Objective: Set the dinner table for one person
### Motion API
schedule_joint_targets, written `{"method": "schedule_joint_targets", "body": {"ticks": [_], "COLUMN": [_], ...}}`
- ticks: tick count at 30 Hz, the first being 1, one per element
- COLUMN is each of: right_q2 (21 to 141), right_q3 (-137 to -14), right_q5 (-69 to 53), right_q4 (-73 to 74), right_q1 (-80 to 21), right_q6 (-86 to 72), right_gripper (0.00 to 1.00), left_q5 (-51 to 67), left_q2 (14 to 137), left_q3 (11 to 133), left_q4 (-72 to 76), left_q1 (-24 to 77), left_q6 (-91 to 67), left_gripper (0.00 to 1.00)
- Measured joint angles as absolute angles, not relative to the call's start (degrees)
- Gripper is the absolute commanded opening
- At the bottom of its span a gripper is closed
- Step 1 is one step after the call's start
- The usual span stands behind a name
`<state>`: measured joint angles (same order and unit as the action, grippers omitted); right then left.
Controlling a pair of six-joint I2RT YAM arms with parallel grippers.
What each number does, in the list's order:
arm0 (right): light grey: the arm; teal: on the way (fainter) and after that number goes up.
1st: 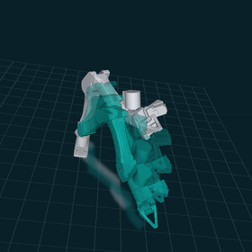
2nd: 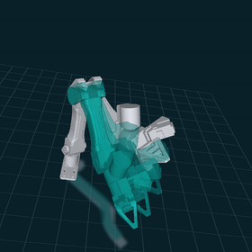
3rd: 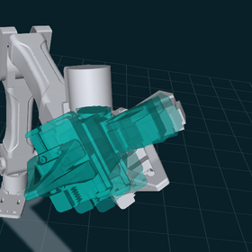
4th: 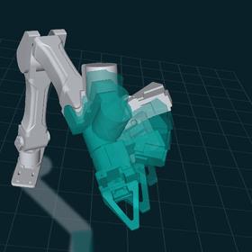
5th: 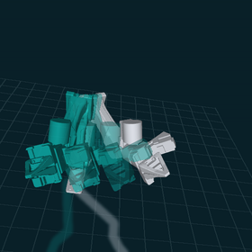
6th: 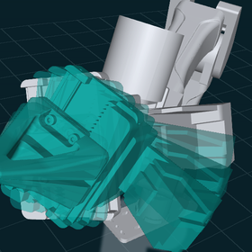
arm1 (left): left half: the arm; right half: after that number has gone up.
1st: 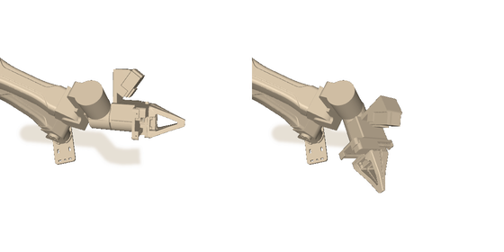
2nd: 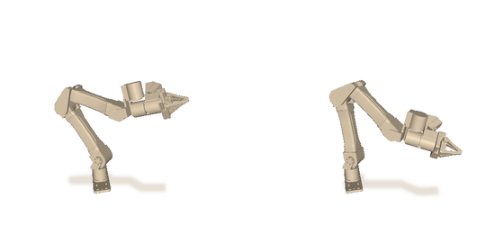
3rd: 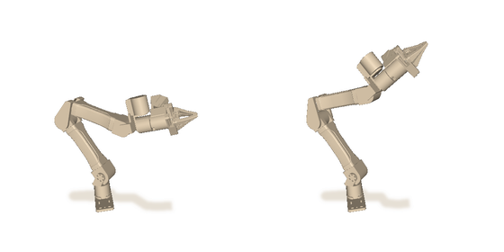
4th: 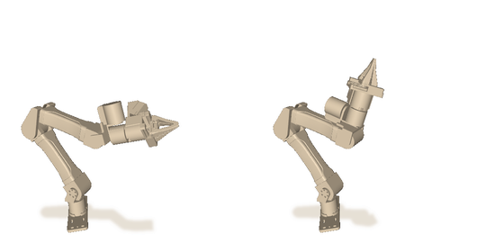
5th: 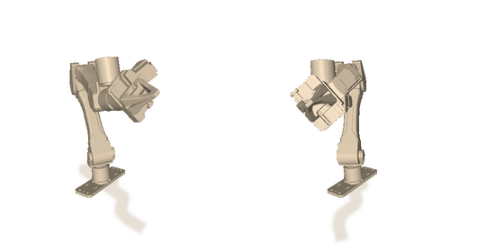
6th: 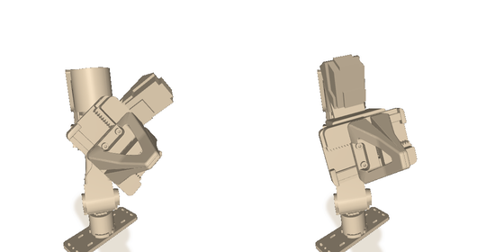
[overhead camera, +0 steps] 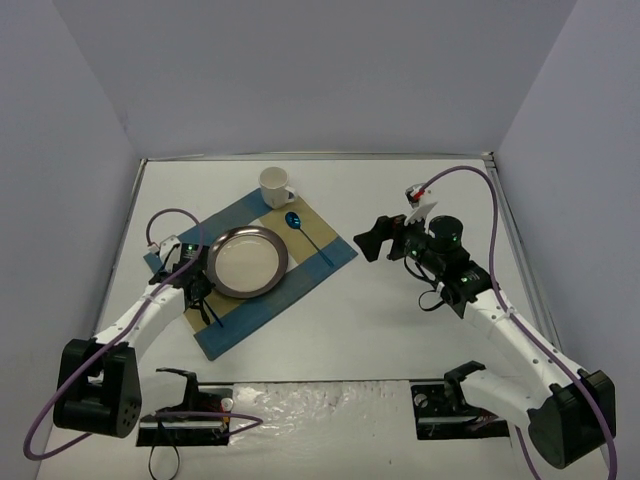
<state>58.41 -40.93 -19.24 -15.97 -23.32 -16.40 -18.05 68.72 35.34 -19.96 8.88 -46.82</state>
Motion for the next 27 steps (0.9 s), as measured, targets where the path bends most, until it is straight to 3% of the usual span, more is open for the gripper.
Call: {"method": "schedule_joint_targets", "body": {"ticks": [27], "right_q2": [56.86], "right_q3": [-40.27], "right_q5": [-19.46], "right_q4": [-15.59], "right_q1": [-25.67], "right_q6": [-15.32], "right_gripper": [1.0], "left_q5": [-15.85], "left_q2": [70.85], "left_q3": [31.1], "left_q4": [-16.23], "left_q1": [6.45], "left_q6": [-46.82], "left_gripper": [0.0]}}
